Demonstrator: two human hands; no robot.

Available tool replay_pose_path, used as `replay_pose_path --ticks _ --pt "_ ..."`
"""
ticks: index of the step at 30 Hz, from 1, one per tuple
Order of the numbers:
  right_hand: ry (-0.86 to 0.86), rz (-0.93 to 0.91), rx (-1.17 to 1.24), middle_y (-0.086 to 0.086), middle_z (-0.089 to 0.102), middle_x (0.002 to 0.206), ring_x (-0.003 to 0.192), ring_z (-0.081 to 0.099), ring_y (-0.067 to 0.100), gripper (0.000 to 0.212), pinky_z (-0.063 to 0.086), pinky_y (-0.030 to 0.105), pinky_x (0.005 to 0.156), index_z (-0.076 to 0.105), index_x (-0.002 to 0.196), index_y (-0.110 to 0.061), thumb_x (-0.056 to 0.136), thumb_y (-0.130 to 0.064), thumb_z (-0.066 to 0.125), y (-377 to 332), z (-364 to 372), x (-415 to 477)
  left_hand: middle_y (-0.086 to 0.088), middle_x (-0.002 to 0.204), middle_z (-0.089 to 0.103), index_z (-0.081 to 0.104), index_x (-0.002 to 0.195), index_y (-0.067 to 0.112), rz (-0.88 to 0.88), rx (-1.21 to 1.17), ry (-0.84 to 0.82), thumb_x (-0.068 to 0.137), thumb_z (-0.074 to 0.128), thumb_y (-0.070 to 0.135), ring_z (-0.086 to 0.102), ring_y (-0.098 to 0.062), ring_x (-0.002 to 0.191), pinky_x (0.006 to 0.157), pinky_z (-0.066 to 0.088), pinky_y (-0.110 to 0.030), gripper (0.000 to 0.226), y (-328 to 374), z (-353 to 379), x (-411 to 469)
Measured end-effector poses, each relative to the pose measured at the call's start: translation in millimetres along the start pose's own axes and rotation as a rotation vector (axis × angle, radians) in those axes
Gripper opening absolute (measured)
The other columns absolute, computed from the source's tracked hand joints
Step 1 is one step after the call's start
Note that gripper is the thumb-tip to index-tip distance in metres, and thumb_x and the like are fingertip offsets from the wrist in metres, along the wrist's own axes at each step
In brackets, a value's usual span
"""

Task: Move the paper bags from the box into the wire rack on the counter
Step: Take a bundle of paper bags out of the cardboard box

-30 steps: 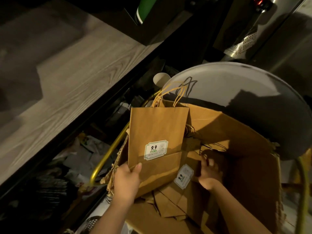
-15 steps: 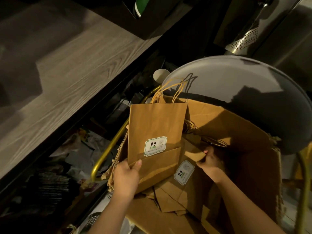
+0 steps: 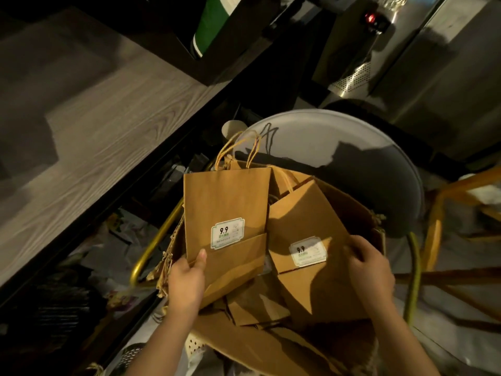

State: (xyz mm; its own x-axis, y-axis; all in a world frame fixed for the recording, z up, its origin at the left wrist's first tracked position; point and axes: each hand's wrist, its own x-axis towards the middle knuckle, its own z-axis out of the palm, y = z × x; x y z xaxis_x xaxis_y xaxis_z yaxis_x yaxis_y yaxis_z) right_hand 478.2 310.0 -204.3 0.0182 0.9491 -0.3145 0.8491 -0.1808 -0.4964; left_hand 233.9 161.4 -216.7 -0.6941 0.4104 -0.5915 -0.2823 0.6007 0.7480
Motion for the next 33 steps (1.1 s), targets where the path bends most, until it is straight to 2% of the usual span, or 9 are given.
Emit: replay_pose_path --ticks 3,8,12,18,23,25,28,30,33 --pt "0.103 0.059 0.167 -0.012 0.055 0.087 0.064 0.052 0.01 0.031 0.046 0.03 0.058 0.055 0.129 -0.026 0.099 -0.019 0.049 7 -15 -13 0.002 0.1 0.063 0.056 0.123 0.013 0.01 0.039 -0.007 0.097 0.048 0.033 0.06 -0.023 0.102 0.086 0.046 -0.035 0.033 3 -2 -3" --pt "0.127 0.109 0.461 -0.01 0.063 0.104 0.097 0.06 0.01 0.024 0.049 0.03 0.078 0.06 0.119 -0.025 0.098 -0.018 0.05 11 -34 -23 -0.003 0.099 0.062 0.057 0.115 0.01 0.048 0.138 0.008 0.097 0.048 0.031 0.062 -0.028 0.103 0.08 0.047 -0.033 0.028 10 -10 -9" --pt "0.114 0.161 0.643 -0.005 0.063 0.107 0.103 0.058 0.019 0.019 0.046 0.042 0.091 0.059 0.114 -0.024 0.098 -0.021 0.051 7 -45 -28 -0.004 0.098 0.061 0.057 0.113 0.01 0.041 0.11 -0.009 0.096 0.05 0.031 0.062 -0.031 0.101 0.088 0.051 -0.043 0.028 18 -17 -15" --pt "-0.248 0.289 0.841 -0.008 0.057 0.106 0.094 0.054 0.016 0.014 0.041 0.044 0.09 0.057 0.105 -0.031 0.093 -0.025 0.059 -7 -24 -36 0.006 0.101 0.067 0.058 0.102 0.029 0.025 0.046 -0.322 0.094 0.052 0.035 0.062 -0.013 0.095 0.08 0.048 -0.034 0.012 33 -16 -33" --pt "-0.347 0.305 0.9 -0.007 0.046 0.134 0.118 0.047 0.02 0.051 0.038 0.048 0.104 0.039 0.142 -0.03 0.094 -0.03 0.057 -14 11 -40 0.002 0.107 0.071 0.061 0.115 0.026 0.052 -0.093 -0.407 0.077 0.052 0.068 0.067 -0.015 0.1 0.088 0.052 -0.038 0.057 28 -12 -42" --pt "-0.384 0.271 0.916 -0.007 0.047 0.133 0.116 0.05 0.018 0.052 0.043 0.043 0.099 0.036 0.144 -0.03 0.095 -0.03 0.056 -16 21 -42 0.003 0.108 0.072 0.061 0.116 0.024 0.058 -0.161 -0.44 0.06 0.065 0.076 0.068 -0.015 0.1 0.084 0.054 -0.036 0.077 25 -14 -43" --pt "-0.381 0.201 0.871 -0.015 0.053 0.116 0.1 0.053 0.005 0.036 0.045 0.025 0.077 0.043 0.131 -0.029 0.097 -0.024 0.054 -23 30 -48 0.001 0.109 0.071 0.061 0.118 0.019 0.028 -0.179 -0.468 0.069 0.08 0.035 0.067 -0.019 0.103 0.081 0.055 -0.035 0.055 22 -16 -42" --pt "-0.379 0.18 0.839 -0.009 0.049 0.132 0.114 0.051 0.011 0.049 0.045 0.028 0.087 0.042 0.14 -0.022 0.094 -0.024 0.058 -28 33 -46 0.003 0.106 0.072 0.06 0.116 0.021 0.006 -0.181 -0.443 0.076 0.073 0.013 0.068 -0.018 0.1 0.082 0.054 -0.037 0.043 21 -18 -41" --pt "-0.397 0.128 0.787 -0.013 0.037 0.138 0.125 0.04 0.017 0.068 0.04 0.042 0.101 0.03 0.15 -0.034 0.091 -0.027 0.063 -31 36 -37 0.009 0.096 0.073 0.059 0.108 0.026 0.02 -0.199 -0.384 0.08 0.07 0.006 0.069 -0.011 0.092 0.076 0.052 -0.032 0.036 22 -21 -38"
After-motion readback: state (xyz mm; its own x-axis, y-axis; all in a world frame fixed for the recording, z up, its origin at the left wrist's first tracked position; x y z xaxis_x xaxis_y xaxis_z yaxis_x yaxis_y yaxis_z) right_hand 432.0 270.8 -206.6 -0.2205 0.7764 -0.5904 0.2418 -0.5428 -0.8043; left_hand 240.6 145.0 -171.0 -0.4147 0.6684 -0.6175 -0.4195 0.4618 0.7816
